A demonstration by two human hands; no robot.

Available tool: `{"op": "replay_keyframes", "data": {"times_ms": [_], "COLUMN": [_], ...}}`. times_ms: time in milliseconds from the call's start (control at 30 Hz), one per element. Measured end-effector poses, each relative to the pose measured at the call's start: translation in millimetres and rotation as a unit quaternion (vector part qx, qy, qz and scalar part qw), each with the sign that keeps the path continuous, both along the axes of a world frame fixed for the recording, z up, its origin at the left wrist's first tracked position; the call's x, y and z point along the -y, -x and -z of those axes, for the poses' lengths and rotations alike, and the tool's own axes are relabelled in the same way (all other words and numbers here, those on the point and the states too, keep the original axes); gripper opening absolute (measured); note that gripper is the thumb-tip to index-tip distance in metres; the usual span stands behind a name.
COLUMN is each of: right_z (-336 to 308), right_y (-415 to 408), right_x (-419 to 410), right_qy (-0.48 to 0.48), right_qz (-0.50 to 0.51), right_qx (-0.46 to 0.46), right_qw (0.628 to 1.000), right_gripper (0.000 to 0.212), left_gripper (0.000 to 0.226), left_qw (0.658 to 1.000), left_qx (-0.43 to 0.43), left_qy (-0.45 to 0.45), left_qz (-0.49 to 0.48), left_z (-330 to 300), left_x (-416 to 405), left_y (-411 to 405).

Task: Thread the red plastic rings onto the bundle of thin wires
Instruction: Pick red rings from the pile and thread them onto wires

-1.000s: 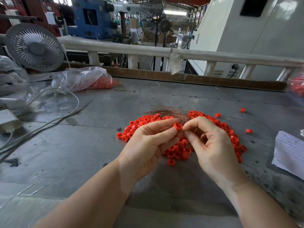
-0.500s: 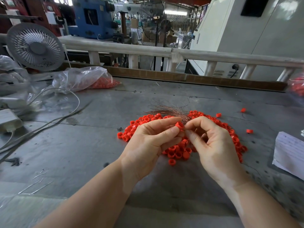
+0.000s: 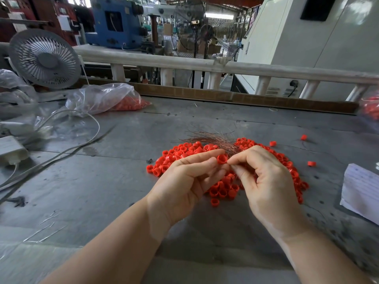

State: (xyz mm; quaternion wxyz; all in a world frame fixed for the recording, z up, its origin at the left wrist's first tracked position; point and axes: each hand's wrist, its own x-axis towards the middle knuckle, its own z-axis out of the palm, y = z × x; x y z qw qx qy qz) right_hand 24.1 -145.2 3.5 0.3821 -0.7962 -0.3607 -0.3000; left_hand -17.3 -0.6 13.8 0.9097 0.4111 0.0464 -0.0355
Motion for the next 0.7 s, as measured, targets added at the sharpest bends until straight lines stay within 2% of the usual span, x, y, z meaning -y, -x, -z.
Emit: {"op": "replay_keyframes", "data": {"times_ms": [400,700], "right_z": [-0.4,0.6], "right_y": [0.7,-0.6], "right_x": [1.1,2.0], "right_qy": [0.012,-0.003], "right_qz": [0.003,-0.004], "right_qx": [0.018,0.013], "right_qw": [1.000,1.000], "right_gripper": [0.010,0.008], "left_gripper": [0.024,0.026], "left_qw": [1.000,0.999], "left_qx": [-0.024,-0.024], "left_qy": [-0.003,0.030], "left_qz": [-0.008,0.003], "left_z": [-0.2,-0.1], "left_x": [-0.7,-1.1], "left_y": [0.4,0.0]}}
